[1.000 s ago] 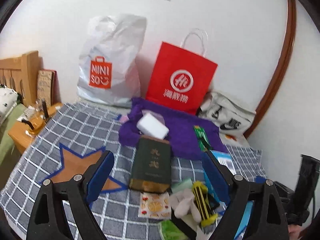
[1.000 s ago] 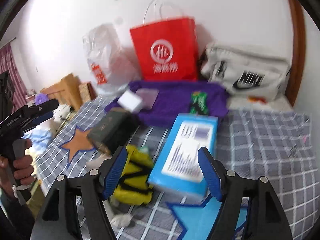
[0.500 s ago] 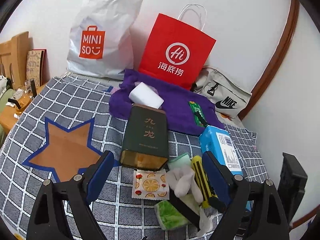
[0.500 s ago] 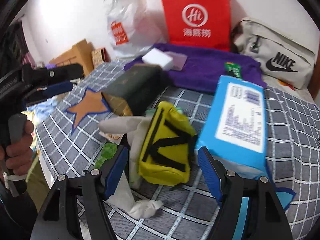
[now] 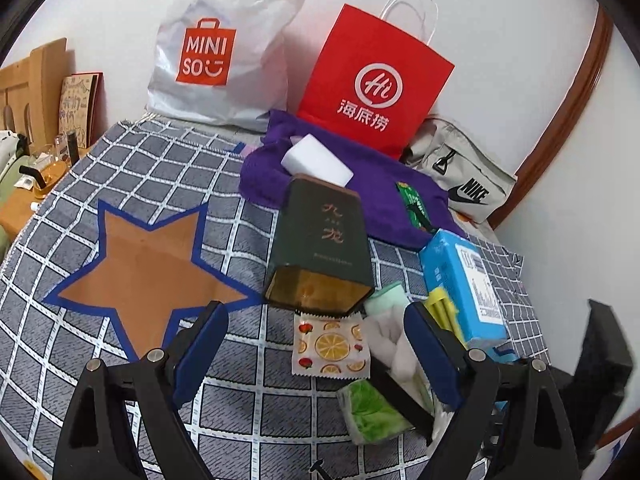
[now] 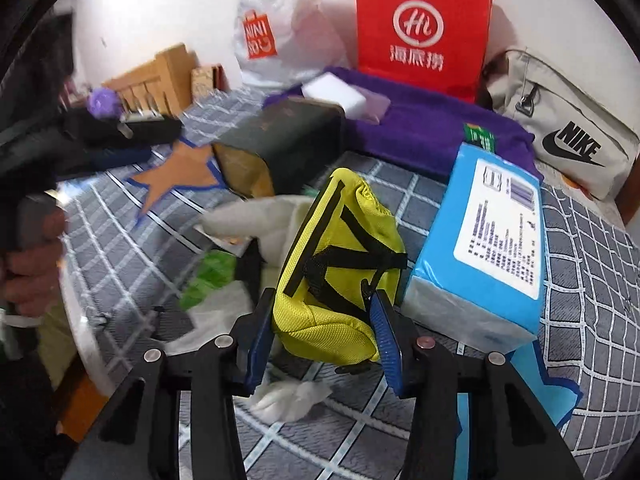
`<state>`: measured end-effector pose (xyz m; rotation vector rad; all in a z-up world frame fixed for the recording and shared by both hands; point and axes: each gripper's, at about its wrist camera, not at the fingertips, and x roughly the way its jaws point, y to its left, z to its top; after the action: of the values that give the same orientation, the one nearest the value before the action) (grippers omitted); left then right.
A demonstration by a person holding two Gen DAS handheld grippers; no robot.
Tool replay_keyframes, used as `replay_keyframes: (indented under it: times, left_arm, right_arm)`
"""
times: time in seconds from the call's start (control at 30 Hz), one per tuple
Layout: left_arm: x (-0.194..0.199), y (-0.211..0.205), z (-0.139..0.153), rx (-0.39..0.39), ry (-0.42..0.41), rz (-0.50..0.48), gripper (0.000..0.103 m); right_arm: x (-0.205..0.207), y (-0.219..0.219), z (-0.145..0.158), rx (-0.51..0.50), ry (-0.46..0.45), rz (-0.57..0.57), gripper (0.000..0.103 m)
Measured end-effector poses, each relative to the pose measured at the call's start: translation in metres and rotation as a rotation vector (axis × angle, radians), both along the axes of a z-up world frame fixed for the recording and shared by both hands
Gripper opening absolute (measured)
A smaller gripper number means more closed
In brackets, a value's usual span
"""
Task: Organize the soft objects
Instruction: 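Grasp the yellow mesh pouch with the right tool and lift it, then grasp the orange-slice print packet with the left tool while the right tool holds the pouch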
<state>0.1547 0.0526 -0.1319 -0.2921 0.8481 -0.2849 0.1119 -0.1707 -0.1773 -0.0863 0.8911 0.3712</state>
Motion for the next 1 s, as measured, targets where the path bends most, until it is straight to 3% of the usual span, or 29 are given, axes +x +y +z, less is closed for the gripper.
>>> replay_keyframes:
  times: [0.13,0.47,0.8,0.93,1.0]
  left_arm:
    - [-0.004,-0.006,-0.004,0.022,0.019,-0.026,0.089]
    - [-0.019,-0.02,-0.013,0.073,0.049,-0.043,0.089]
    - [-0.029,-0.033,-0.021,0.128,0.053,-0.054,0.088]
    - [-0.023,-0.035,-0.031,0.22,0.063,-0.037,0.088]
    - [-0.018,-0.036,-0.035,0.221,0.072,-0.05,0.088]
  right_arm:
    - [-0.008,-0.012,0.012,0.084,-0.007,-0.007,0.046]
    - [-0.046,-0.027,0.025,0.096,-0.037,0.013,0.046]
    - [-0.073,-0.062,0.01,-0.015,-0.02,-0.045,0.046]
    - [-0.071,-0.072,-0.004,-0.054,0.011,-0.07,0.046]
    - [-0.068,-0.074,-0.01,-0.054,0.027,-0.079,0.046]
